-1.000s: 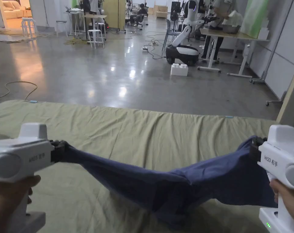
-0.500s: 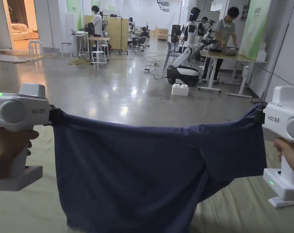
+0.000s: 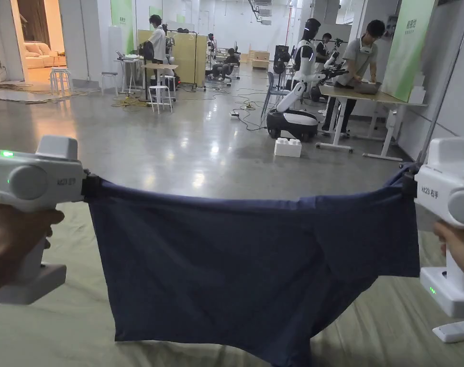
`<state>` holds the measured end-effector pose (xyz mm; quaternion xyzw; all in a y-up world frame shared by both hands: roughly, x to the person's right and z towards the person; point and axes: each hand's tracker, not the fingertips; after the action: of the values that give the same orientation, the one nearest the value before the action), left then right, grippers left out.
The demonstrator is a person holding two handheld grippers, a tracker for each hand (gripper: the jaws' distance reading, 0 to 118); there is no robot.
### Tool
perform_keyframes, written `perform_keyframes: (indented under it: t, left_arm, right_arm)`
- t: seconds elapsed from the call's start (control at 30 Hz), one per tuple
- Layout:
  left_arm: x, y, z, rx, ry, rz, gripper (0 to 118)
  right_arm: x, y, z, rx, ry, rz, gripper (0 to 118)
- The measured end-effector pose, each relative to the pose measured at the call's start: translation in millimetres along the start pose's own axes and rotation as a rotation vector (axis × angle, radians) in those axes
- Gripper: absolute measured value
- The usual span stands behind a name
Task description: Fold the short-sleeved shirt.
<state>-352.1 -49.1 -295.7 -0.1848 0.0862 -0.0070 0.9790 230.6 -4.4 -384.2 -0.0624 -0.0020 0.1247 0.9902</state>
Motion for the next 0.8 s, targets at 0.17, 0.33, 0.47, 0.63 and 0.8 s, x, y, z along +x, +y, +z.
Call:
perform_keyframes:
  t: [0.17,0.33,0.47,0.63,0.8]
  left_arm:
    - [0,-50,6,-0.028,-0.023,-0.036,4]
    - [-2,-119,35,-0.059,-0.053,0.040,4]
    - [-6,-166,68,-0.080,-0.063,0.088,4]
    - [-10,-216,112,-0.107,-0.056,0.139,4]
    - [-11,-249,147,-0.163,-0.047,0.151,4]
  right_arm:
    - [-6,-52,19,-0.042,0.014,0.027,3]
    - [-3,-102,53,-0.081,0.028,0.017,3]
    - [-3,-133,94,-0.113,0.039,0.004,3]
    - [-6,-165,146,-0.189,0.075,0.001,3]
    - [-18,-191,187,-0.276,0.092,0.025,3]
